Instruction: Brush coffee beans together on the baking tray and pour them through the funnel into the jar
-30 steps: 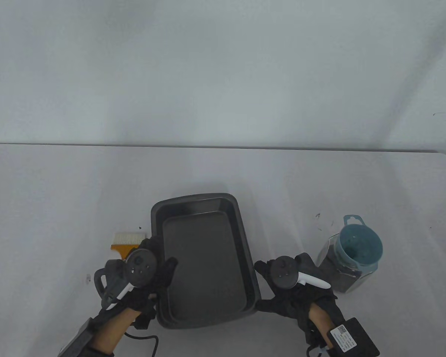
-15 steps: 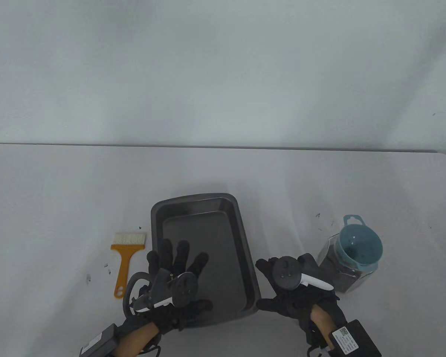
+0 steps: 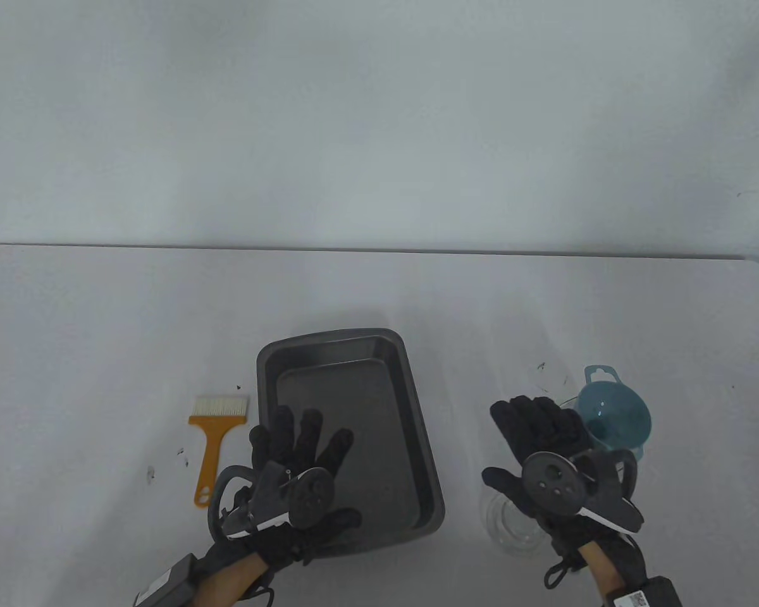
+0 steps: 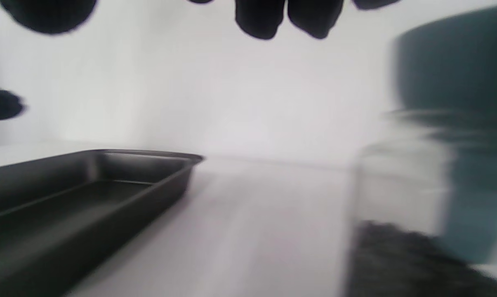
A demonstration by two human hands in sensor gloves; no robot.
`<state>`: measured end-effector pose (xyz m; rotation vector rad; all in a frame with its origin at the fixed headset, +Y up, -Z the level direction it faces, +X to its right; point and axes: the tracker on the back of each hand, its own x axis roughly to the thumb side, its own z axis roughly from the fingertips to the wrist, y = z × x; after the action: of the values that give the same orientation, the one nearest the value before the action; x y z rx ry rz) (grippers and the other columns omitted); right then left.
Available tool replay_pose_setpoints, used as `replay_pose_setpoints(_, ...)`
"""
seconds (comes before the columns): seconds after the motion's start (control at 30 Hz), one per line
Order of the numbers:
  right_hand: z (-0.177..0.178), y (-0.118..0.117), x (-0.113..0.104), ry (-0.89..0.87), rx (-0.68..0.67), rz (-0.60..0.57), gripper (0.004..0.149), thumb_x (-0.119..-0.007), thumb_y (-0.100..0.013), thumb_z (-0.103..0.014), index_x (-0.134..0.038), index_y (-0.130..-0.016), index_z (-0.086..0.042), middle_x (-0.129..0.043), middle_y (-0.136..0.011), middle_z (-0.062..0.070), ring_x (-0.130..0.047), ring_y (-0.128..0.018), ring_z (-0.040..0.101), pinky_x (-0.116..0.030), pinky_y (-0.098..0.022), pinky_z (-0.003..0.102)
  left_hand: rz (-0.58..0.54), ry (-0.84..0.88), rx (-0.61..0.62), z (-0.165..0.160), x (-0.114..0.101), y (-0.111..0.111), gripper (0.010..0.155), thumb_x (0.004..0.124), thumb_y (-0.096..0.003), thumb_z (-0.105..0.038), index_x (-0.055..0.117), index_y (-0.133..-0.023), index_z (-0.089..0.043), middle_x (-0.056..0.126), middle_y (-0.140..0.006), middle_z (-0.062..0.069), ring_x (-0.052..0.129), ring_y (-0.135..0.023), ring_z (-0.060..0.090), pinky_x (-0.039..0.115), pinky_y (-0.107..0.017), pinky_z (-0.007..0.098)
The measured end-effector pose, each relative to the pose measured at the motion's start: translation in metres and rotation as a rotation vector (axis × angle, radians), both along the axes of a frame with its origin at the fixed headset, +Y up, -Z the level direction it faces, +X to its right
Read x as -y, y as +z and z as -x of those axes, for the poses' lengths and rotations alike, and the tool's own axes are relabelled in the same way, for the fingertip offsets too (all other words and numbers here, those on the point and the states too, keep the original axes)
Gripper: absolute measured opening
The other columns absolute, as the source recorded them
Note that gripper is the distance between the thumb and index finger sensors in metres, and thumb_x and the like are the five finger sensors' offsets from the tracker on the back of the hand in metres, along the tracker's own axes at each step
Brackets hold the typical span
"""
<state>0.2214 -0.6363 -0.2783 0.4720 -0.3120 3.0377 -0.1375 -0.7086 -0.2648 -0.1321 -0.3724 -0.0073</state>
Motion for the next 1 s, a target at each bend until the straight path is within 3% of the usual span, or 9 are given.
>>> replay_pose_setpoints(0.23, -0.062, 0.000, 0.004, 0.059, 0.243, -0.091, 0.085, -0.075, -0.034, -0.062, -0.039, -0.102, -0.025, -0.054, -0.108, 0.015, -0.053, -0.099, 0.047, -0.046, -0.068, 0.067, -0.020, -0.010, -0.003, 0.000, -0.002, 0.000, 0.102, 0.060, -0.0380, -0.087, 0.009, -0.110, -0.037, 0.011, -0.118, 0.017, 0.010, -0.109, 0.059, 0.024, -0.069, 0.076)
replay_pose_setpoints(0.33, -0.074, -0.006, 0.010, 0.087, 0.301, -0.058, 0.083, -0.076, -0.035, -0.060, -0.044, -0.101, -0.024, -0.058, -0.107, 0.014, -0.054, -0.098, 0.047, -0.046, -0.068, 0.067, -0.012, -0.009, -0.007, 0.000, -0.001, 0.000, 0.100, 0.060, -0.0383, -0.087, 0.012, -0.110, -0.036, 0.012, -0.118, 0.017, 0.010, -0.109, 0.059, 0.024, -0.070, 0.076)
replay_pose_setpoints(0.63, -0.077, -0.018, 0.024, 0.037, 0.288, -0.046, 0.046, -0.079, -0.036, -0.049, -0.077, -0.079, -0.030, -0.088, -0.086, 0.003, -0.068, -0.092, 0.042, -0.053, -0.066, 0.063, 0.005, -0.021, -0.007, 0.000, 0.001, -0.001, 0.100, 0.061, -0.0387, -0.086, 0.012, -0.110, -0.036, 0.014, -0.118, 0.017, 0.013, -0.109, 0.059, 0.025, -0.070, 0.075)
replay_pose_setpoints(0.83, -0.082, -0.019, 0.019, -0.016, 0.276, -0.047, 0.039, -0.076, -0.038, -0.045, -0.081, -0.073, -0.028, -0.093, -0.076, 0.001, -0.078, -0.086, 0.037, -0.056, -0.065, 0.062, 0.016, -0.022, -0.010, 0.001, 0.000, -0.001, 0.099, 0.061, -0.0389, -0.086, 0.013, -0.110, -0.036, 0.015, -0.119, 0.017, 0.014, -0.109, 0.058, 0.025, -0.070, 0.075)
replay_pose_setpoints(1.0, -0.087, -0.012, -0.003, -0.064, 0.265, -0.118, 0.039, -0.077, -0.038, -0.044, -0.081, -0.073, -0.027, -0.093, -0.072, 0.002, -0.082, -0.080, 0.034, -0.058, -0.065, 0.061, 0.017, -0.023, -0.012, 0.001, 0.000, -0.001, 0.099, 0.061, -0.0391, -0.085, 0.013, -0.111, -0.036, 0.016, -0.119, 0.017, 0.014, -0.109, 0.059, 0.025, -0.070, 0.075)
